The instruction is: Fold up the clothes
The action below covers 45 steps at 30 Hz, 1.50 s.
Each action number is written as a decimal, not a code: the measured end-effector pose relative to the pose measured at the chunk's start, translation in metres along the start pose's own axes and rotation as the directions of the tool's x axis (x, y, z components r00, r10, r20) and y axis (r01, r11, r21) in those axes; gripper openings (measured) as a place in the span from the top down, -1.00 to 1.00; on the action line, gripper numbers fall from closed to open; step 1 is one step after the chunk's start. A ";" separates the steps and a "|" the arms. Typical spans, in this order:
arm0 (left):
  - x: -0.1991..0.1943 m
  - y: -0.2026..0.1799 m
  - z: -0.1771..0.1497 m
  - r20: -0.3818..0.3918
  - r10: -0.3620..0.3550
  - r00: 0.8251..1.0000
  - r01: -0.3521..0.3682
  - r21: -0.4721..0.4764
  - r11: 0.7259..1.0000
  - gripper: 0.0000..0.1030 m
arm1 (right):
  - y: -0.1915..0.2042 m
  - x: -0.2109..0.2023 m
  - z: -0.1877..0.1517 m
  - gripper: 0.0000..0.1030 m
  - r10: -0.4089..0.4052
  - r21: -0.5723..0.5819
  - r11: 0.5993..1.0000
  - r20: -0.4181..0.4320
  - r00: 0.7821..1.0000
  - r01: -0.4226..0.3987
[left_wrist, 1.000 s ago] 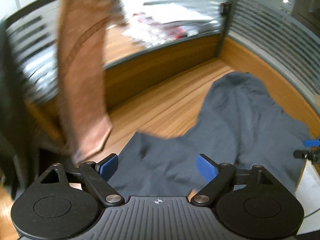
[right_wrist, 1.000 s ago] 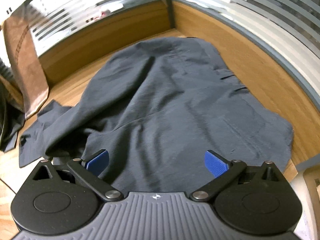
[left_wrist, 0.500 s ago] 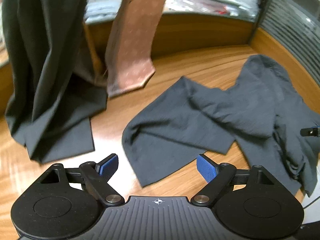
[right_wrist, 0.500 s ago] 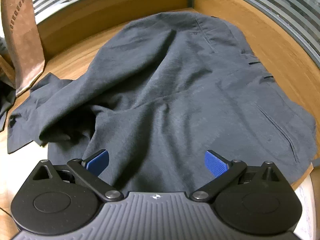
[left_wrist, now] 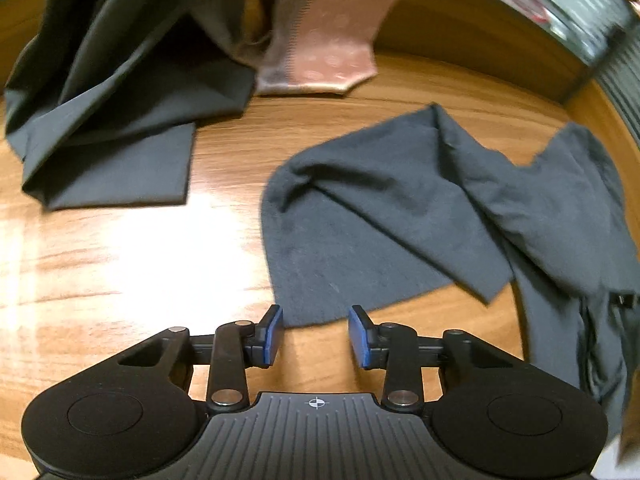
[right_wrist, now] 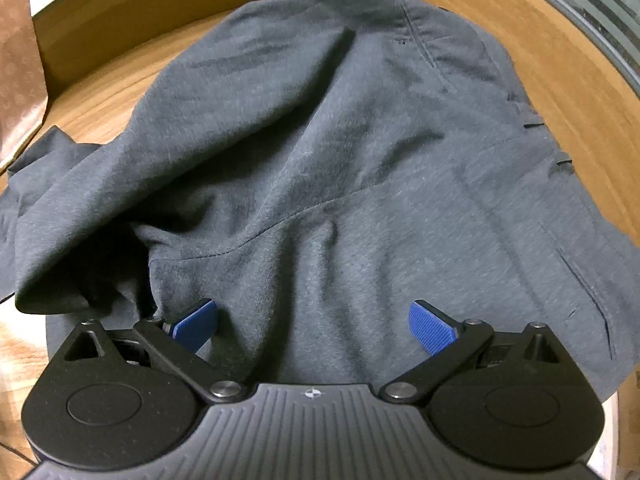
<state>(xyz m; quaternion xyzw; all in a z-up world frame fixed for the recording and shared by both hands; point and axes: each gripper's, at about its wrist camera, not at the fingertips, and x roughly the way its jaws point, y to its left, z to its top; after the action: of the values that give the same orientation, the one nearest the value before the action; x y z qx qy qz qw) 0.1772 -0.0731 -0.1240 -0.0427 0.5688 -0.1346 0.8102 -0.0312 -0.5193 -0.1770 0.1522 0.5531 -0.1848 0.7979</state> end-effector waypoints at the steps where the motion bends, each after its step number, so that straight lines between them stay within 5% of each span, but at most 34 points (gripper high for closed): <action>1: 0.001 0.001 0.001 0.003 0.008 1.000 -0.008 -0.017 1.000 0.24 | -0.001 0.002 0.000 -0.98 -0.002 0.005 1.000 -0.004 1.000 0.002; 8: 0.015 -0.006 0.003 -0.015 0.083 0.996 -0.083 -0.002 0.997 0.32 | -0.007 0.008 -0.006 -0.98 -0.036 0.066 0.997 -0.004 0.999 0.036; 10: 0.015 -0.005 0.004 -0.017 0.092 0.996 -0.092 -0.007 0.996 0.67 | -0.007 0.009 -0.007 -0.98 -0.042 0.070 0.997 -0.007 0.999 0.042; 13: 0.013 -0.001 0.006 -0.018 0.098 0.995 -0.099 -0.028 0.995 0.89 | -0.006 0.010 -0.008 -0.98 -0.050 0.062 0.997 -0.007 0.999 0.051; 19: -0.007 0.013 0.020 0.051 0.131 0.990 -0.131 0.000 0.991 0.92 | -0.009 0.015 -0.014 -0.99 -0.060 0.051 0.997 -0.015 0.998 0.061; 26: -0.023 0.041 0.051 0.144 0.275 0.951 -0.277 -0.010 0.961 0.92 | -0.019 0.020 -0.021 -0.99 -0.064 0.051 0.997 -0.018 0.998 0.065; 30: -0.028 0.057 0.058 0.148 0.178 0.973 -0.167 -0.080 0.983 0.89 | -0.021 0.021 -0.022 -0.99 -0.061 0.056 0.997 -0.017 0.998 0.062; 34: -0.037 0.056 0.046 0.177 0.133 0.975 -0.111 -0.129 0.985 0.31 | -0.023 0.022 -0.023 -0.99 -0.058 0.061 0.996 -0.017 0.998 0.059; 37: -0.032 0.046 0.033 0.149 0.115 0.982 -0.094 -0.143 0.985 0.17 | -0.025 0.023 -0.024 -0.99 -0.055 0.065 0.996 -0.017 0.998 0.056; 45: -0.008 -0.015 -0.001 0.077 0.079 0.994 -0.085 0.084 0.993 0.09 | -0.026 0.023 -0.023 -1.00 -0.048 0.054 0.997 -0.021 0.999 0.049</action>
<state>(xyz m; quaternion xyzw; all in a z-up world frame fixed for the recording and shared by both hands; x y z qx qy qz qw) 0.1717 -0.0850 -0.1139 0.0112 0.5333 -0.1243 0.8367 -0.0542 -0.5349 -0.2075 0.1622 0.5593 -0.2174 0.7833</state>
